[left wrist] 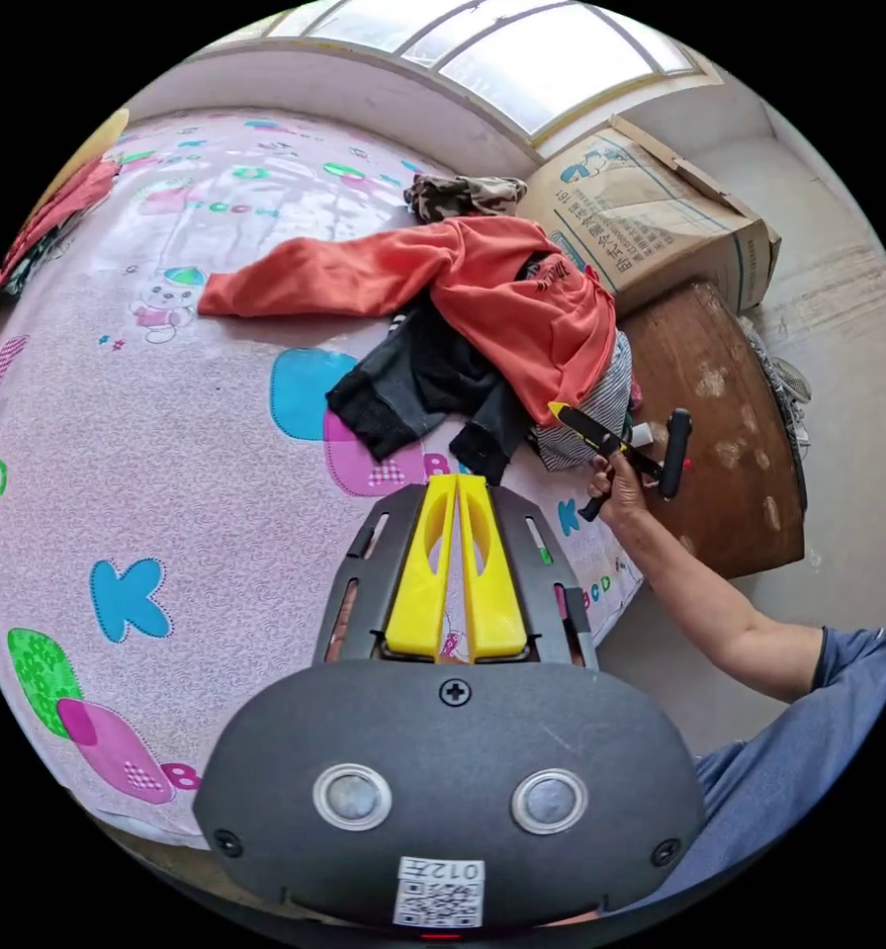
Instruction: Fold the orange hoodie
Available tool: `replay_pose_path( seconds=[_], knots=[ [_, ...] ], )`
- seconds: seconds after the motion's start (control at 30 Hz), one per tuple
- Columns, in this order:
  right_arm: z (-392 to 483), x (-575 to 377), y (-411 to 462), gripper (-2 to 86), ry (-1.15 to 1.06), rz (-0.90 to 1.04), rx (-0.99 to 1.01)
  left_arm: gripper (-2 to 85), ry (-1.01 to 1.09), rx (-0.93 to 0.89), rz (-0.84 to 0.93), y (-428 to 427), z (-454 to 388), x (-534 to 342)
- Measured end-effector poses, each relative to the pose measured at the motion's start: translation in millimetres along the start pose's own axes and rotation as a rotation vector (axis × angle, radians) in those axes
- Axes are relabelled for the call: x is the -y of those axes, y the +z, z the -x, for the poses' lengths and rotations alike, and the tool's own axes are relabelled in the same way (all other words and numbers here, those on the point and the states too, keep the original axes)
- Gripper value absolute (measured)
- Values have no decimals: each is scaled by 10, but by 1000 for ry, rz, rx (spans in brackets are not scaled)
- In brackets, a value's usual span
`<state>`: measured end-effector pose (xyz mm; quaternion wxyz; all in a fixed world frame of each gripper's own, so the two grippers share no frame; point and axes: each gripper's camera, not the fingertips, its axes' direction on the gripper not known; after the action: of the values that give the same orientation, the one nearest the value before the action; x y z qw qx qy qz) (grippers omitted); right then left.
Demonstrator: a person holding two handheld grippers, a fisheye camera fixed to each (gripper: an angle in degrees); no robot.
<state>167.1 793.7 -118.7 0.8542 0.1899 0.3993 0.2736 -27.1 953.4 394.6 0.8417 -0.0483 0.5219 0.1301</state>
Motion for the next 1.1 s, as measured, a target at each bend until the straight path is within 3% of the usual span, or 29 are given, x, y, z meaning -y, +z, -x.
replay_pose_path(
  seconds=[0.03,0.2,0.27,0.4,0.53,0.77,1.1],
  knots=[
    [-65,-105,-57,38,-26,-44,-15,5,-7,-7,28,160,-8,98],
    [-488,-542,-459,19,-11,-157,179,13,-77,-145,119,797,4,483],
    [-687,-723,-639,16,23,-209,257,28,-136,-247,131,1035,34,598],
    [-1065,-1064,-786,14,85,-256,318,91,-300,-648,114,1555,68,766],
    [-1234,-1331,-664,14,89,-238,343,116,-316,-810,123,1846,-51,851],
    [-1094,-1716,-527,14,64,-239,428,88,-405,-868,110,2018,47,942],
    [-419,-2442,-432,11,-31,-177,421,61,-114,-770,-60,730,664,978]
  ],
)
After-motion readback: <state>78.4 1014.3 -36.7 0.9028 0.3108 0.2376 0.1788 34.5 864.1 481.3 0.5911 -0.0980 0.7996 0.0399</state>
